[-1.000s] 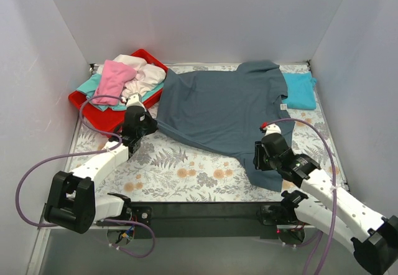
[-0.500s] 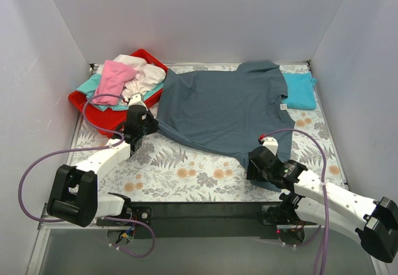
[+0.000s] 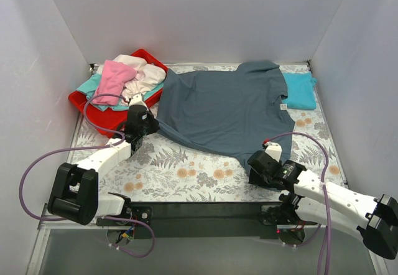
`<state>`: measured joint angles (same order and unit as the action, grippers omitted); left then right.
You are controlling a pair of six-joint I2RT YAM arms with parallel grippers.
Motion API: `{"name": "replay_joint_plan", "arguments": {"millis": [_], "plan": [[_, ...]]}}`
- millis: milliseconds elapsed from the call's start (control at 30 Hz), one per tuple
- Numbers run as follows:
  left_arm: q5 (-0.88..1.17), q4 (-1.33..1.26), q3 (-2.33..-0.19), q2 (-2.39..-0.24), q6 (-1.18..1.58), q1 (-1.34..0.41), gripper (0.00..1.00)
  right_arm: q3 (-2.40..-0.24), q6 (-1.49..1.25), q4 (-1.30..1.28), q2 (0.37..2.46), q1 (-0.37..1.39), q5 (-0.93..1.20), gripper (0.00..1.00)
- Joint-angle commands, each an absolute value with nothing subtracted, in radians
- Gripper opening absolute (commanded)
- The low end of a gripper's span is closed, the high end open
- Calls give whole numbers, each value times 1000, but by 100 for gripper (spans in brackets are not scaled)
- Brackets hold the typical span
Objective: Fold and stack the t-shirts
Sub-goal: Flatten the tshirt out
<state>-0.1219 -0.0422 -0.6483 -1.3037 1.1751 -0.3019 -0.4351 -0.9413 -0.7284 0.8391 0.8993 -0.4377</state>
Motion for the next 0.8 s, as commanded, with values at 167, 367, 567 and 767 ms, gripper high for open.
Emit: {"name": "replay_joint_plan", "arguments": {"millis": [167,367,567,767], "plan": [[-110,-77,-676,-1322,1160,-296,0,-388,-999,-701,928,913,-474,51],[-126,-71,-670,-1302,1160,-296,0,-420,-959,-696,897,914,-482,6],[-109,-66,-666,-1269,1154,-296,0,-500,-894,-759,883,914,-437,1],[-54,-57,-669,-1267,1134,-296,0,-721,-809,-948,986,923,-365,1]]}}
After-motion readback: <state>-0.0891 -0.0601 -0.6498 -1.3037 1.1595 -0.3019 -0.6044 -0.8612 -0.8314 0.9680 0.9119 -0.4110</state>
